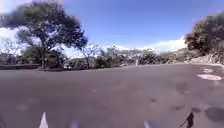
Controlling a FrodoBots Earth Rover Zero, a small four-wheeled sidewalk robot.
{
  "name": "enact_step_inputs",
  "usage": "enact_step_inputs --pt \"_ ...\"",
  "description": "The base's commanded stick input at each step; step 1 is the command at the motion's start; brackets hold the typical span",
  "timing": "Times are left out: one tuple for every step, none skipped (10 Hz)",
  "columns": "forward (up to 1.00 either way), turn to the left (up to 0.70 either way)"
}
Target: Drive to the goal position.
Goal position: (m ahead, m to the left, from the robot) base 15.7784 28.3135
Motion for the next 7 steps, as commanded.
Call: enact_step_inputs --pt "0.00 1.00" --pt "0.00 1.00" --pt "0.00 1.00" --pt "0.00 1.00" --pt "0.00 1.00" --pt "0.00 1.00" --pt "0.00 1.00"
